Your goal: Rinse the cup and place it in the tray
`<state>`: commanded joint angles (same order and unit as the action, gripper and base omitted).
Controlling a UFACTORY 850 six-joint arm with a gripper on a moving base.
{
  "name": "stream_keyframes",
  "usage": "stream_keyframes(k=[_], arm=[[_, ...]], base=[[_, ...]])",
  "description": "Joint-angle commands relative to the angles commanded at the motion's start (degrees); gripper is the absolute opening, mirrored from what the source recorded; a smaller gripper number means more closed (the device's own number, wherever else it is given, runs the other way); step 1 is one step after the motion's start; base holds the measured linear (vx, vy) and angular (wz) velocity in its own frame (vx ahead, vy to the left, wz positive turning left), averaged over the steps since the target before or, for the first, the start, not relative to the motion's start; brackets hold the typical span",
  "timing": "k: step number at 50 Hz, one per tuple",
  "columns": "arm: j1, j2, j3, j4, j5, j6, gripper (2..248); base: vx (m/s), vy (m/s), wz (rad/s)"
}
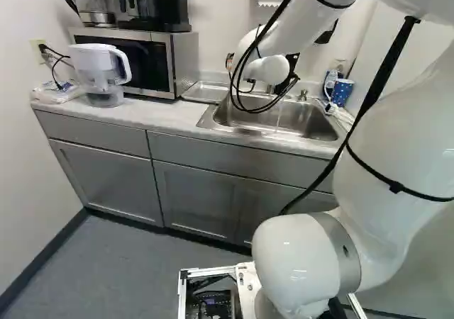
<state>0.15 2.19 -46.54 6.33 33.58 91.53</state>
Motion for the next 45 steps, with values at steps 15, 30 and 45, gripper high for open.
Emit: stream_keyframes(k=[15, 30, 45], arm=[[0.0, 0.0, 0.0, 0.0, 0.0, -9.0, 124], [0.0, 0.0, 0.0, 0.0, 0.0, -18.0, 124], [0.0, 0.0, 0.0, 0.0, 0.0, -27.0, 124]], base=[[0.0, 0.0, 0.0], [0.0, 0.0, 0.0], [0.0, 0.0, 0.0]])
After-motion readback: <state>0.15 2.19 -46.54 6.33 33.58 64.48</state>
